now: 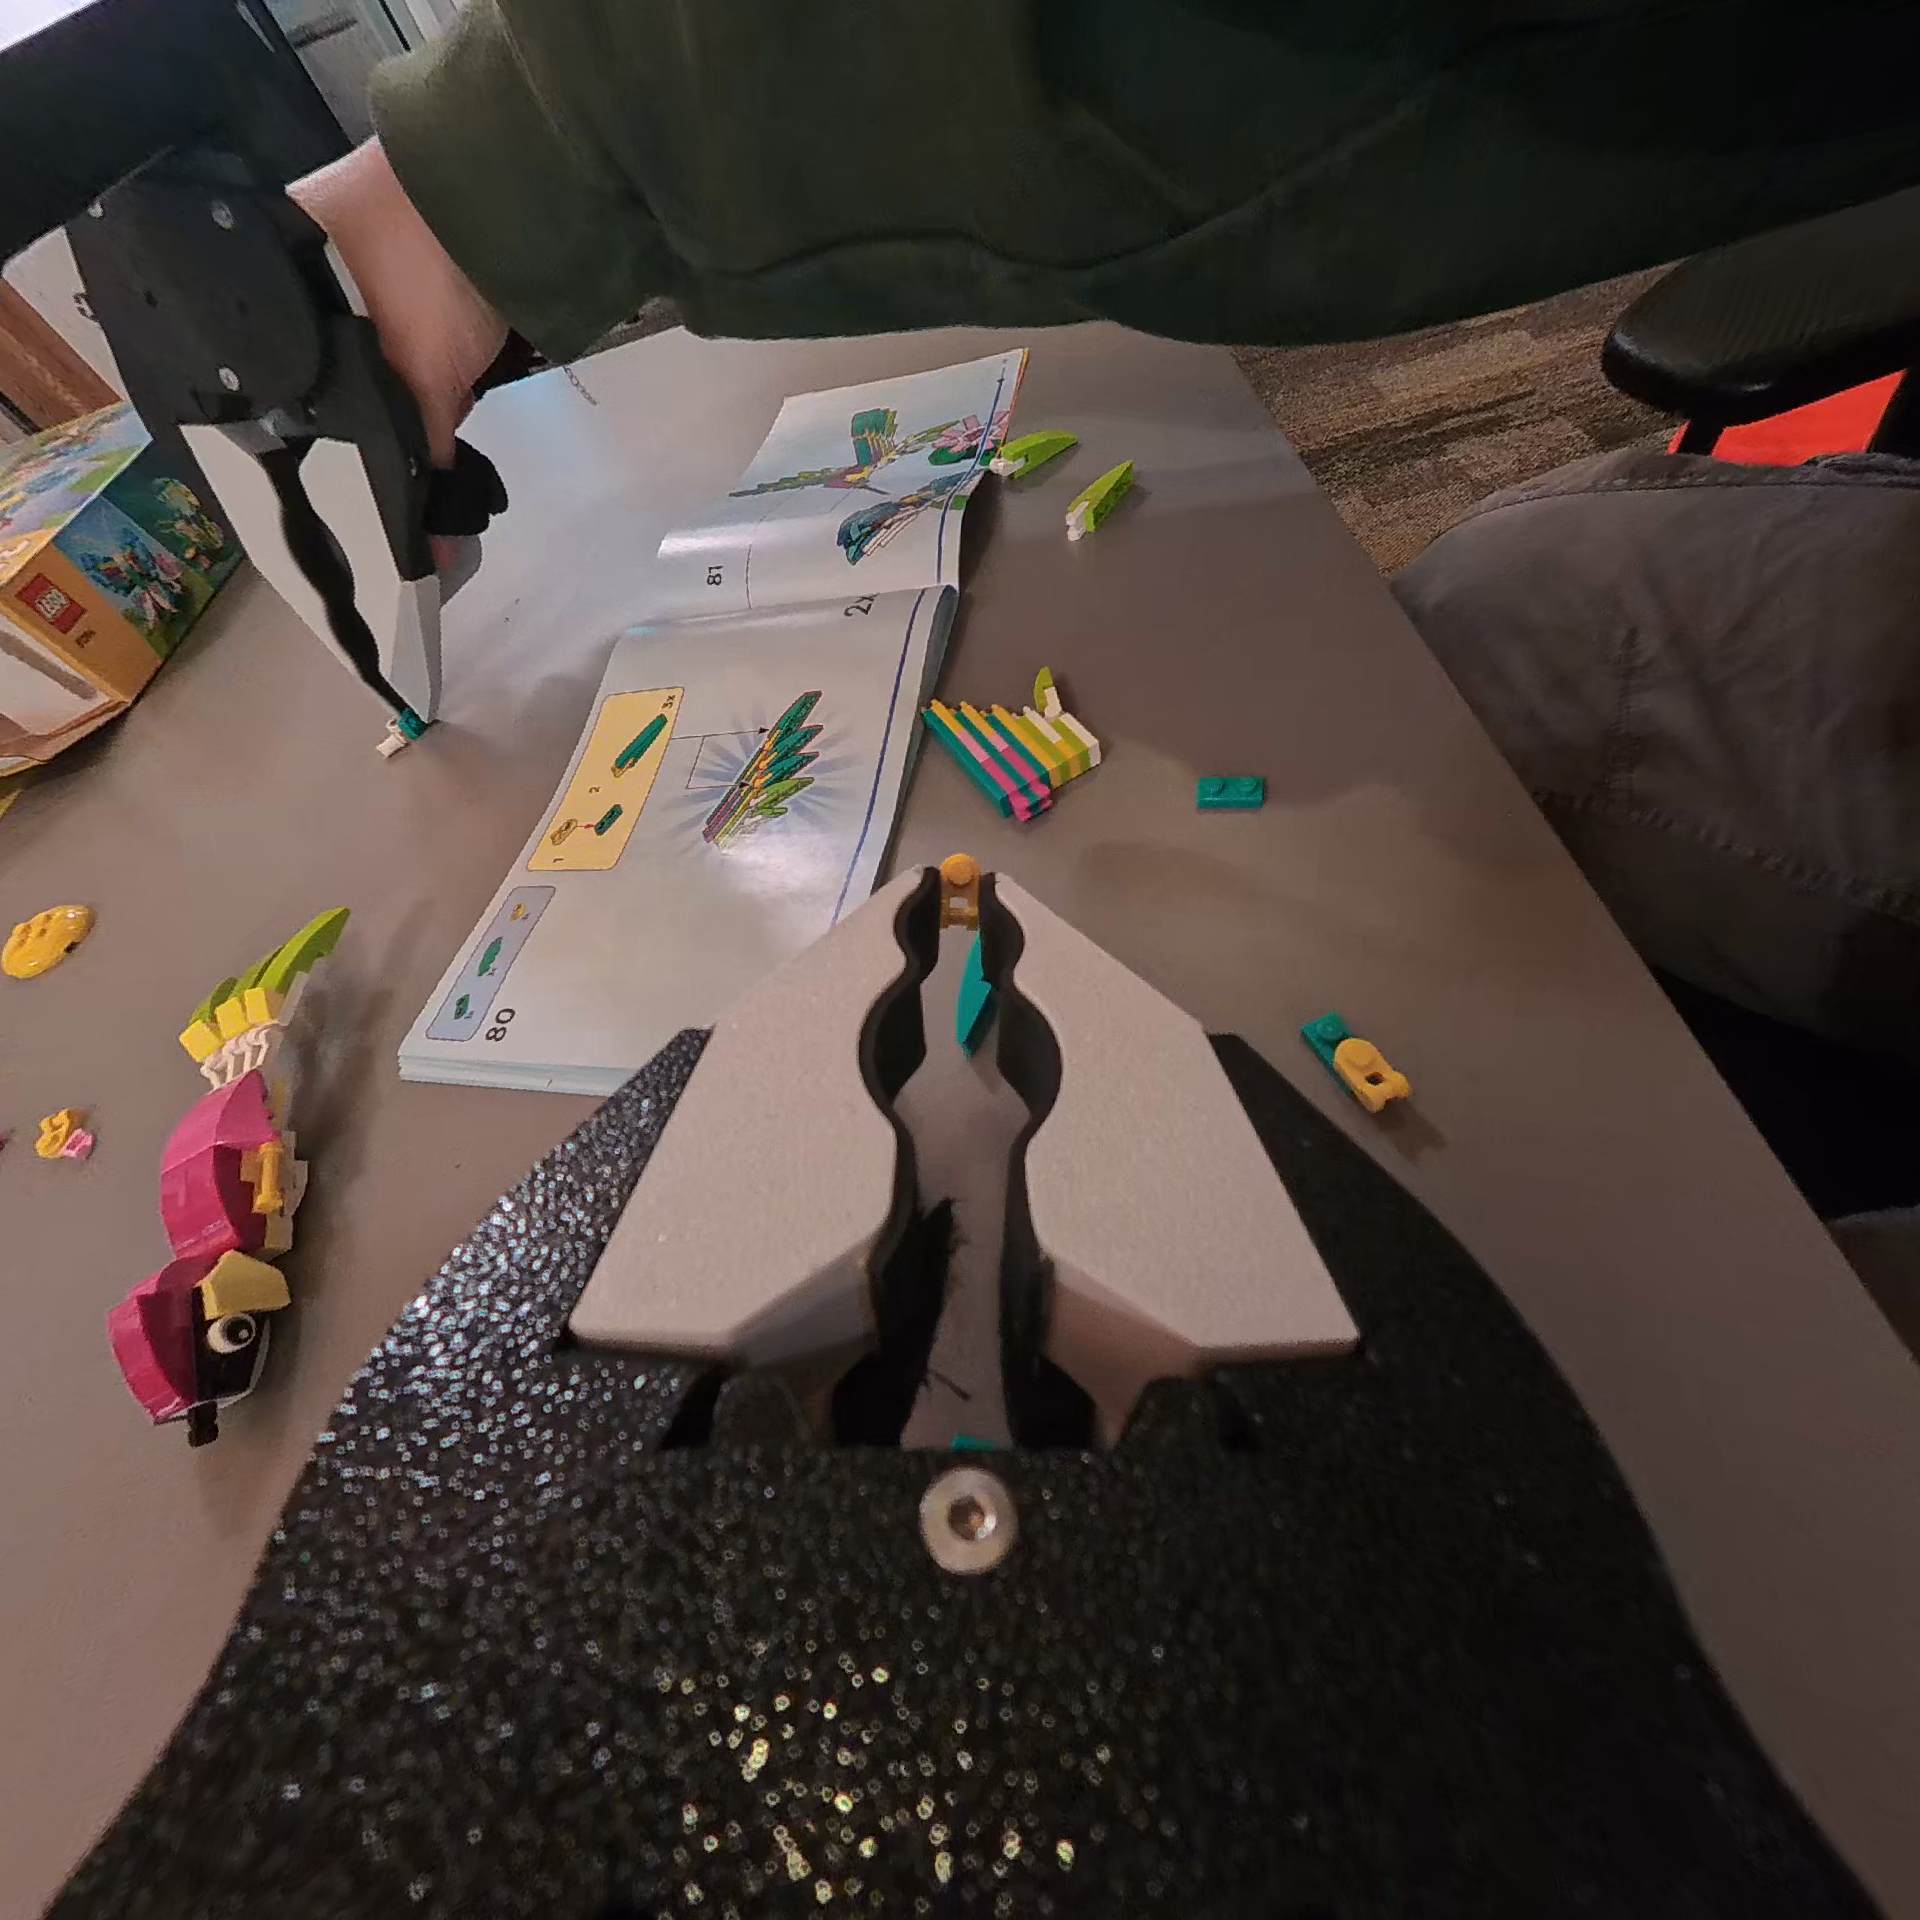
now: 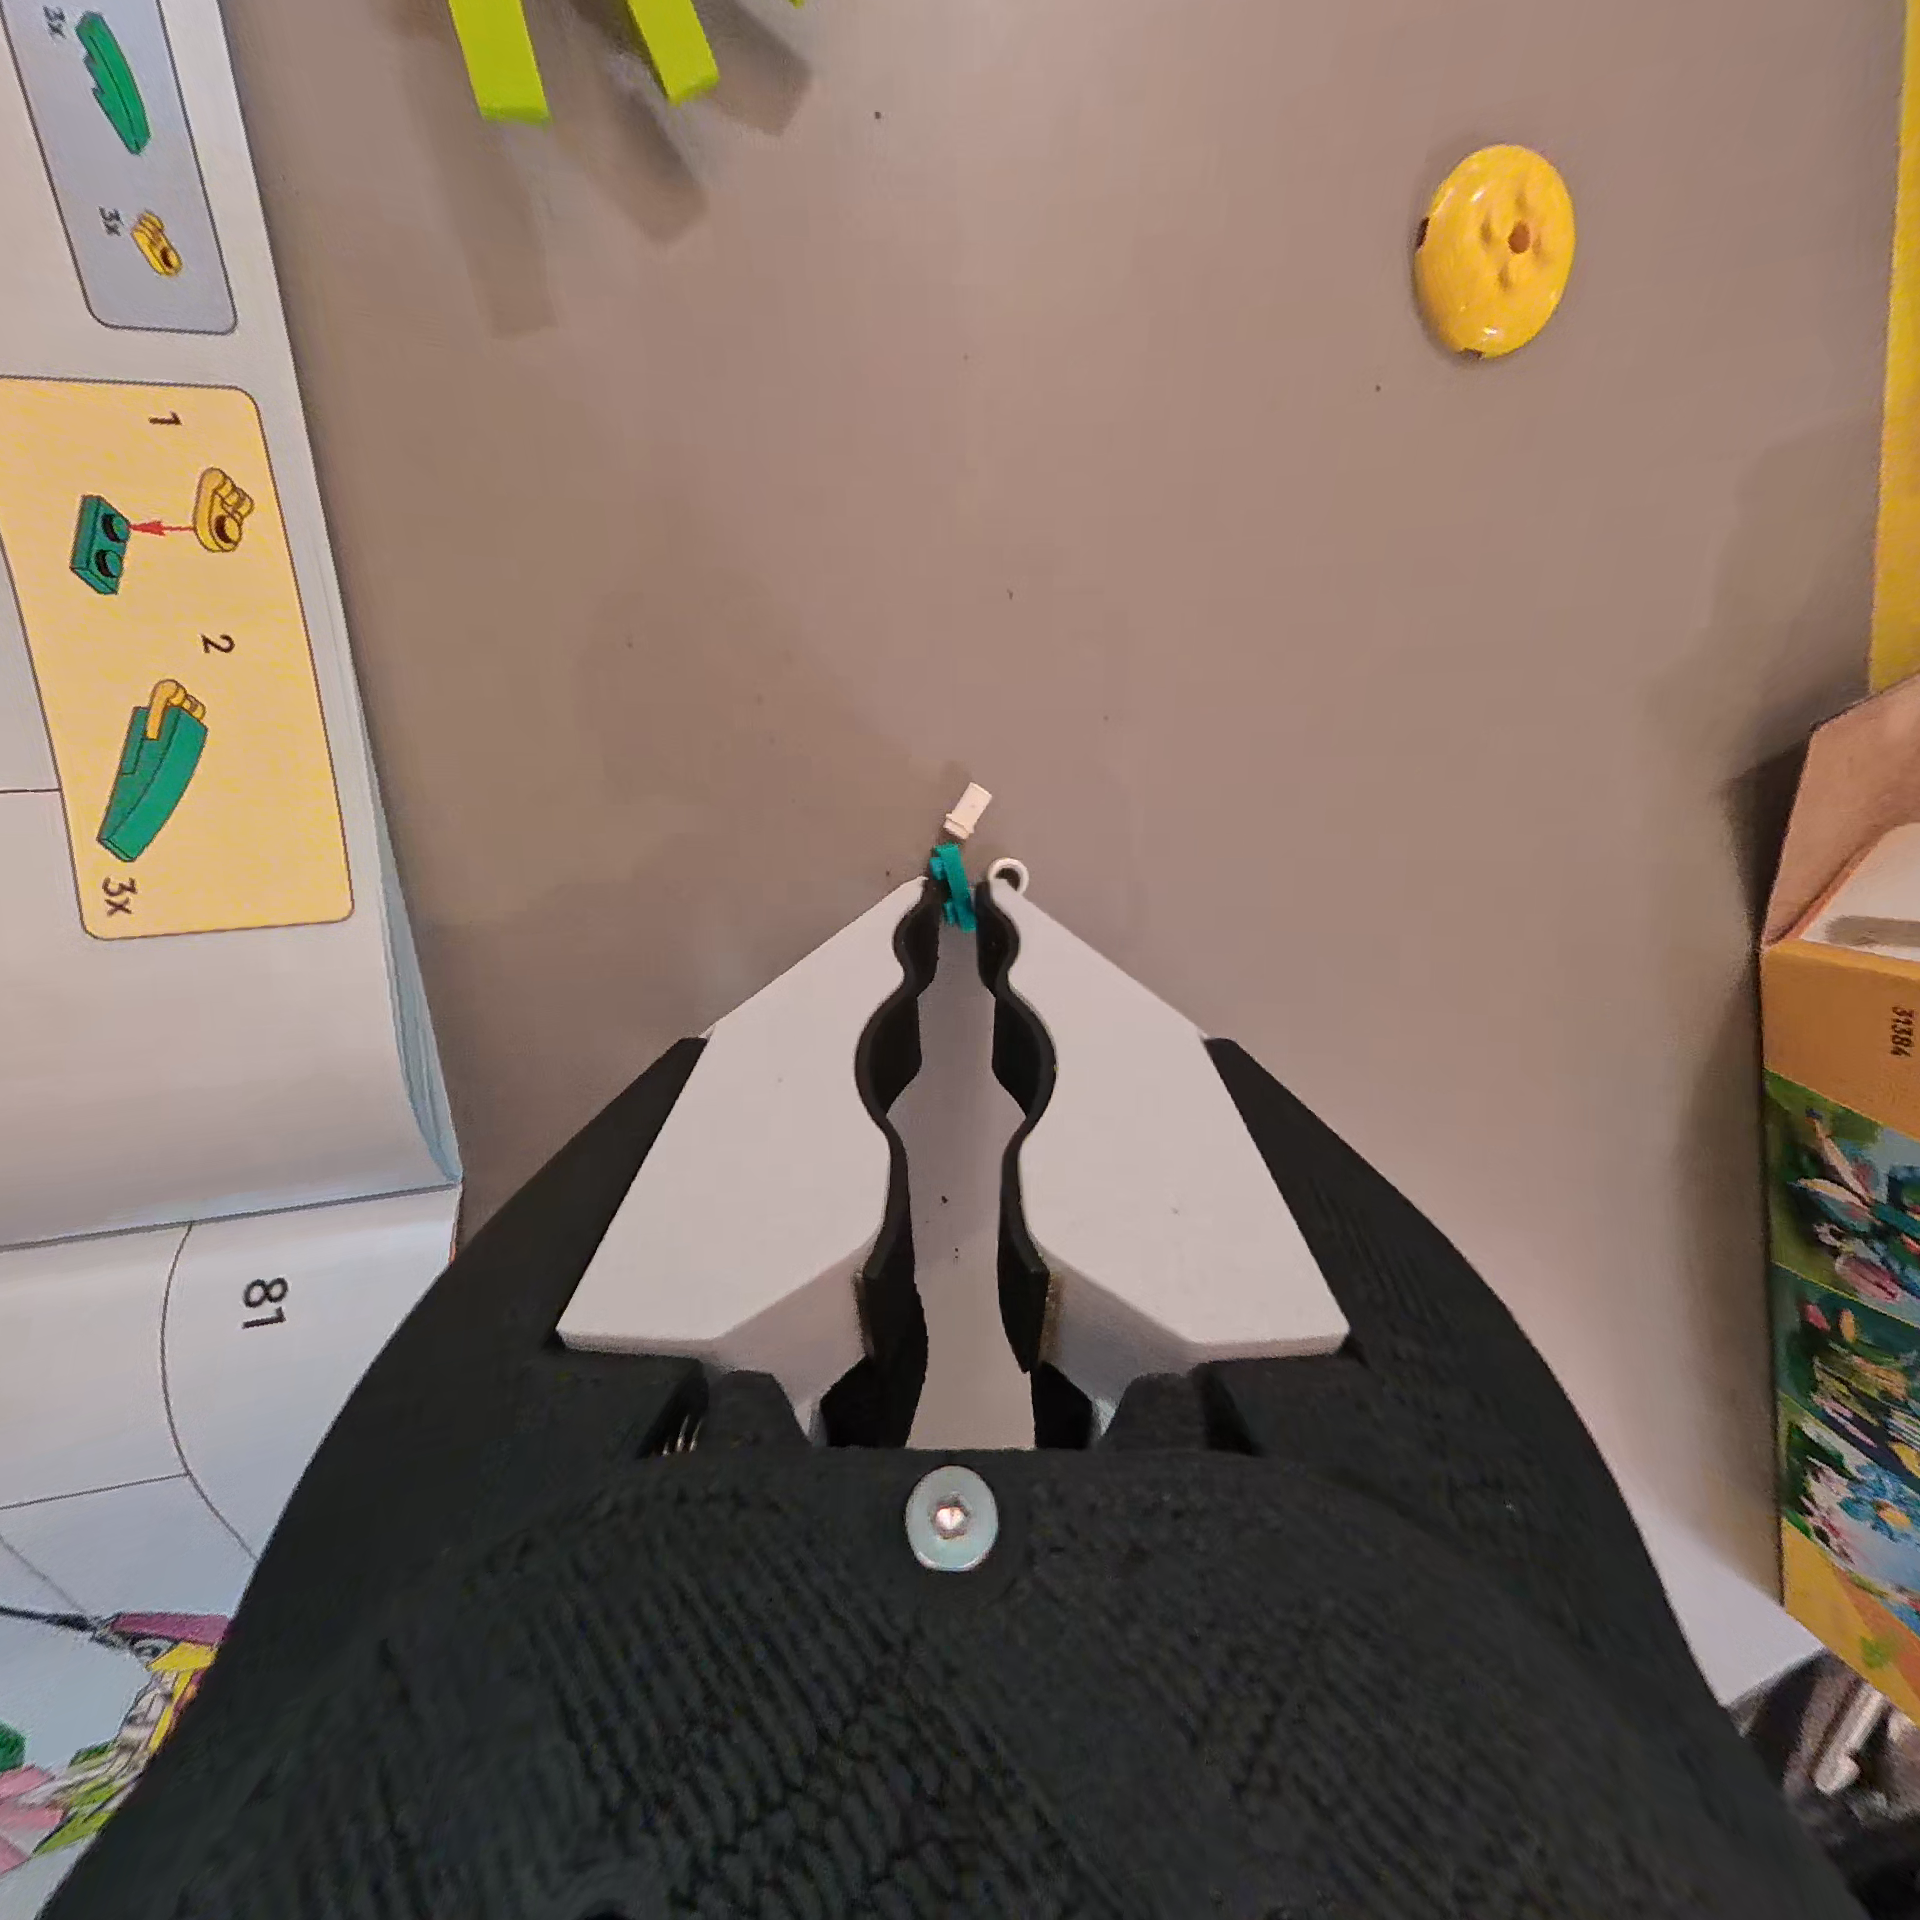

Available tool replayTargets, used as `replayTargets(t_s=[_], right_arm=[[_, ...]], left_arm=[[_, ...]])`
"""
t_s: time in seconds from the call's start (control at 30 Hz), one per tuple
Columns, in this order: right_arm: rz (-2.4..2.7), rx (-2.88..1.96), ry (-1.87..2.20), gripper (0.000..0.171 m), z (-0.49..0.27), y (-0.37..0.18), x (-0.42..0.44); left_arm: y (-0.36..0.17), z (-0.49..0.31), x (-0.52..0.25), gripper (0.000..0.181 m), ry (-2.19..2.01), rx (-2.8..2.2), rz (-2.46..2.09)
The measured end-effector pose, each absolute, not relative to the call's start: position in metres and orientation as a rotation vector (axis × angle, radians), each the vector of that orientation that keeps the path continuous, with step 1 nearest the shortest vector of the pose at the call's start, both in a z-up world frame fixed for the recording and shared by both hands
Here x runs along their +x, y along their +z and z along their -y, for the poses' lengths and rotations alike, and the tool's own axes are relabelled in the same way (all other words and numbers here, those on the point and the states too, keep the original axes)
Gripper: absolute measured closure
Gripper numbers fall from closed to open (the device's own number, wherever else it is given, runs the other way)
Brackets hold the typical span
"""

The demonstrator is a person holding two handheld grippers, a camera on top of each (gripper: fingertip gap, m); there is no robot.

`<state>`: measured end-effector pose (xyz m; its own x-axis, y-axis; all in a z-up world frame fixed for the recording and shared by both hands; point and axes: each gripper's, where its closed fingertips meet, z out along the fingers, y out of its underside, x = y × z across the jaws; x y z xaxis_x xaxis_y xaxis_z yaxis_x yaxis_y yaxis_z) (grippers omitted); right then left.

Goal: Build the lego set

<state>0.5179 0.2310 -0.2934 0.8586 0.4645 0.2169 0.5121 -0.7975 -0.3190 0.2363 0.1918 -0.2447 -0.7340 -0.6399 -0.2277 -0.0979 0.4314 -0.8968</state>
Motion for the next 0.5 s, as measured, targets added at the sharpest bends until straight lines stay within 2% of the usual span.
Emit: replayTargets(t_s=[0.5], right_arm=[[0.586, -2.743, -0.17, 0.168, -0.227, -0.293, 0.519]], left_arm=[[-0.233, -0.203, 0.243, 0.177, -1.275, -0.658, -2.044]])
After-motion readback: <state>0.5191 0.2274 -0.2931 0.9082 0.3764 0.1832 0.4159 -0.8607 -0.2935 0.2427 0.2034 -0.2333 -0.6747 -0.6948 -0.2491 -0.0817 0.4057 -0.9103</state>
